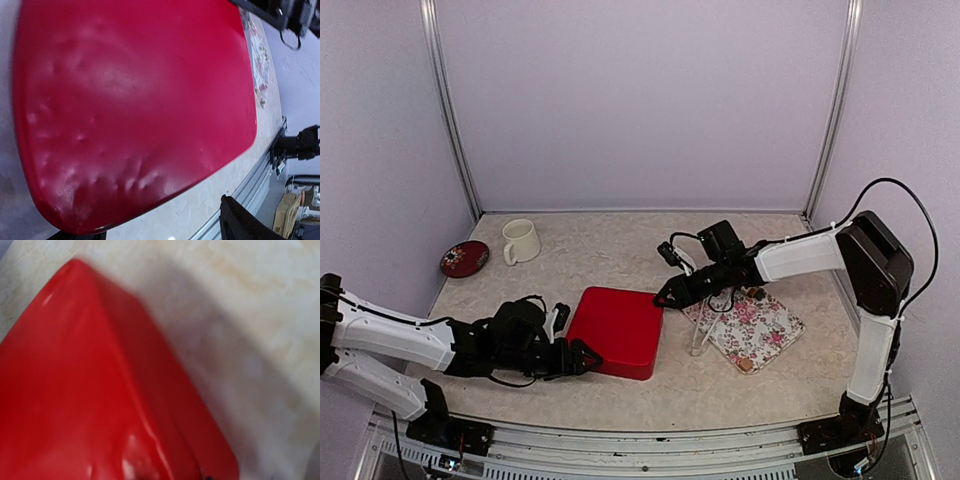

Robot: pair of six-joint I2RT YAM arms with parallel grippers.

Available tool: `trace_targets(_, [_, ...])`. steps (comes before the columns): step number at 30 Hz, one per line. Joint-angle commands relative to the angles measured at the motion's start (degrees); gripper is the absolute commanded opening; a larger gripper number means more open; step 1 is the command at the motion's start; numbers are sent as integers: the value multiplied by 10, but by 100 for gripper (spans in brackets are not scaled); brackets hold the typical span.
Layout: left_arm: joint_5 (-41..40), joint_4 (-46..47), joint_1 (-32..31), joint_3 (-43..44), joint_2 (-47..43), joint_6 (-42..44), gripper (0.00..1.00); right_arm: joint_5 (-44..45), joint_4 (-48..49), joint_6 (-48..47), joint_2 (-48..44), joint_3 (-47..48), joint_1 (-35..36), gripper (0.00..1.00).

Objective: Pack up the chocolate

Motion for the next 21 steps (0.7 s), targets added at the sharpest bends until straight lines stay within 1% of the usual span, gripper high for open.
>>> trace_targets(1, [7,36,81,0,0,51,77,-67,20,61,-24,-61,4,39])
trace_targets(4, [21,6,146,14,-6,89,78,-97,69,108,-44,-107,24,44])
trace_targets(6, [33,-17,185,24,-18,114,78,-104,80,121,-54,-126,45,44])
trace_targets(9, [9,-86,210,55,-40,171,78,-130,107,165,-90,-157,49,45])
trace_targets(12, [-12,-163,213,101,-71,225,78,-87,50,135,-144,-156,36,48])
trace_targets(14, [-14,-201,210,135,-88,253,75,-45,24,129,-175,-154,19,51])
trace_targets(16, [-11,-225,199,168,-91,279,70,-18,9,102,-186,-143,8,51])
trace_targets(18, [-13,-242,182,204,-74,297,64,-10,1,92,-177,-126,1,49])
trace_targets(21, [-21,-263,158,255,-26,313,53,-14,19,96,-147,-101,-8,42])
